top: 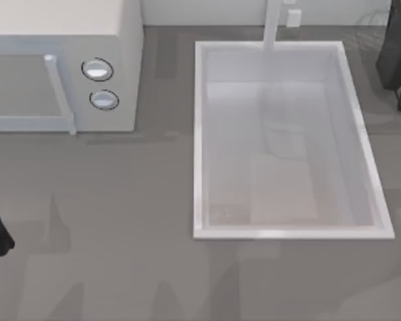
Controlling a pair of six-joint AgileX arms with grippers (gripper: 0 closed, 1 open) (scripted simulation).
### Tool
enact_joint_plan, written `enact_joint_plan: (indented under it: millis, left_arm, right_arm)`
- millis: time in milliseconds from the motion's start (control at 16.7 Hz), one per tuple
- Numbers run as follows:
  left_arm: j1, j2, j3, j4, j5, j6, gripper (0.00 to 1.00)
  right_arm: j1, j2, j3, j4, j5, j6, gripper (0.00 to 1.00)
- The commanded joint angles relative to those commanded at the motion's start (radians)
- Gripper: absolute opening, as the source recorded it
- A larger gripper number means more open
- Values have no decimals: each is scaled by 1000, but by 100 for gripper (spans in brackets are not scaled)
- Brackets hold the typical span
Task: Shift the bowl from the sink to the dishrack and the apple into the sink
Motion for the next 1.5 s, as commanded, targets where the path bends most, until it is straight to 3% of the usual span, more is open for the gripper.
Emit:
enact_joint_plan:
  millis: [240, 600, 1080, 1380, 1500]
  left_arm:
    - [0, 0, 0, 0, 0, 0, 100]
    - [0, 0, 0, 0, 0, 0, 100]
    - [0, 0, 0, 0, 0, 0, 100]
    - [0, 0, 0, 0, 0, 0, 100]
    - [0, 0, 0, 0, 0, 0, 100]
  right_arm:
    - [-21, 133, 98, -82, -1, -21, 100]
    - [-17, 138, 97, -80, -2, -21, 100]
    - [-19, 228, -60, 188, 0, -18, 100]
    - [-20, 251, -84, 213, -1, -18, 100]
    - [-20, 251, -84, 213, -1, -18, 85]
